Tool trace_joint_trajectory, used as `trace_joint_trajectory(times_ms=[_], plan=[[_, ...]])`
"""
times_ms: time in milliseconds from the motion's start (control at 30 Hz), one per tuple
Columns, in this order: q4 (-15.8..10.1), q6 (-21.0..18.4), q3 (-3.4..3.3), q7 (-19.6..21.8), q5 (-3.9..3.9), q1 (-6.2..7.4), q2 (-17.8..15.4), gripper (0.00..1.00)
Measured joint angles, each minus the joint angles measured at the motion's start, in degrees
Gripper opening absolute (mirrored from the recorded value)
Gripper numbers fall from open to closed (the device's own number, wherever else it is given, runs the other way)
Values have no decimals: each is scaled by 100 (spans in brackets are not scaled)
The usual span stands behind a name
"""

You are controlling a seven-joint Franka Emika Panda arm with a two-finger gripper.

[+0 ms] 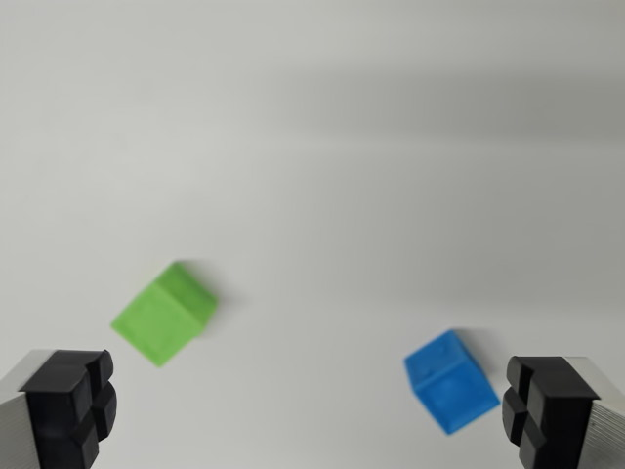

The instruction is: Stack cube

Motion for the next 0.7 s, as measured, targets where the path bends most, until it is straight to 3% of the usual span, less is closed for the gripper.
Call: trace_joint_trajectory(times_ms=[700], plan=[[-55,37,2,-48,0,10,-1,100]])
